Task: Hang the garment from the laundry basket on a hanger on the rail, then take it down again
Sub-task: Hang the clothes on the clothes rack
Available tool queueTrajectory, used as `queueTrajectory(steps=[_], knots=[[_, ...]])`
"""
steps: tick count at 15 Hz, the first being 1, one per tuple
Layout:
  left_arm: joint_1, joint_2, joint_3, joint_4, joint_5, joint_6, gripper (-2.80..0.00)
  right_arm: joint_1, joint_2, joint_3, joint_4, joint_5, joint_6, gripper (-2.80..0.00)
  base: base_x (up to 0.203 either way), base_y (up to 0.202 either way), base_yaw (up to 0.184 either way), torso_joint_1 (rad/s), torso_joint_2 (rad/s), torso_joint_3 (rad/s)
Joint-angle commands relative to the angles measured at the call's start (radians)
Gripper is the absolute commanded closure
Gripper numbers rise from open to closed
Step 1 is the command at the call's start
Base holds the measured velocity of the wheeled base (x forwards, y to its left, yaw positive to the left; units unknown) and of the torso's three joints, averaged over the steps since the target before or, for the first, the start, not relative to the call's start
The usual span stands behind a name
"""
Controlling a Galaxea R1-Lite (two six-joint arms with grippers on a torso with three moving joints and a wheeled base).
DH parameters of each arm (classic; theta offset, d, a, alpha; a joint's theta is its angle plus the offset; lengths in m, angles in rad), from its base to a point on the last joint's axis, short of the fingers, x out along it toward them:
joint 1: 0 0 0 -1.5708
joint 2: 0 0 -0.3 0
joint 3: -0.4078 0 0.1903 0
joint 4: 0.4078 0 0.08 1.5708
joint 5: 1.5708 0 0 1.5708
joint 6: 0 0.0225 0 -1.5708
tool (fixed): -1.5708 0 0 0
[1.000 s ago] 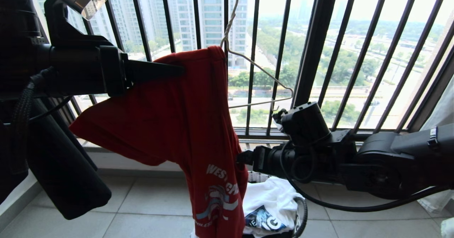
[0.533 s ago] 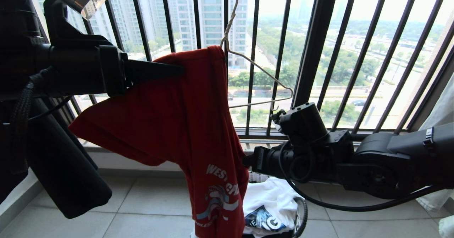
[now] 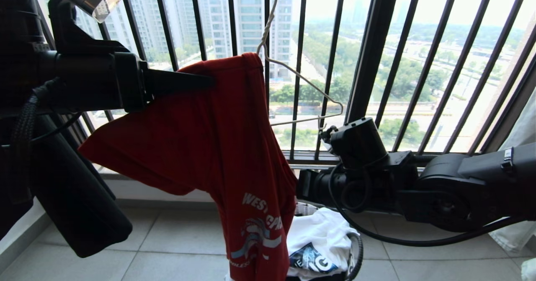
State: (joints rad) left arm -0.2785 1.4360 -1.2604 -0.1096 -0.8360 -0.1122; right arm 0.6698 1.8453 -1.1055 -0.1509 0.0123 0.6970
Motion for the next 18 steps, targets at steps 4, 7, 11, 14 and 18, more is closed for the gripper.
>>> queueTrajectory(steps=[4, 7, 11, 14, 18], knots=[[0.009, -0.012, 0.0, -0.001, -0.005, -0.003, 0.0, -0.096, -0.015, -0.003, -0.001, -0.002, -0.004, 0.0, 0.0, 0.0, 0.0, 0.0, 0.0, 0.0], [0.009, -0.019, 0.001, -0.001, -0.005, -0.008, 0.0, -0.156, -0.023, -0.009, -0.001, -0.001, -0.052, 0.0, 0.0, 0.0, 0.0, 0.0, 0.0, 0.0], [0.007, -0.042, 0.009, -0.001, -0.011, -0.038, 0.0, -0.191, -0.019, -0.01, -0.001, 0.032, -0.137, 0.0, 0.0, 0.0, 0.0, 0.0, 0.0, 0.0], [0.006, -0.052, 0.01, -0.001, -0.014, -0.056, 0.0, -0.208, -0.009, -0.022, -0.001, 0.034, -0.172, 0.0, 0.0, 0.0, 0.0, 0.0, 0.0, 0.0], [0.001, -0.06, 0.013, -0.001, -0.015, -0.064, 0.0, -0.228, 0.015, -0.054, -0.001, 0.037, -0.206, 0.0, 0.0, 0.0, 0.0, 0.0, 0.0, 0.0]])
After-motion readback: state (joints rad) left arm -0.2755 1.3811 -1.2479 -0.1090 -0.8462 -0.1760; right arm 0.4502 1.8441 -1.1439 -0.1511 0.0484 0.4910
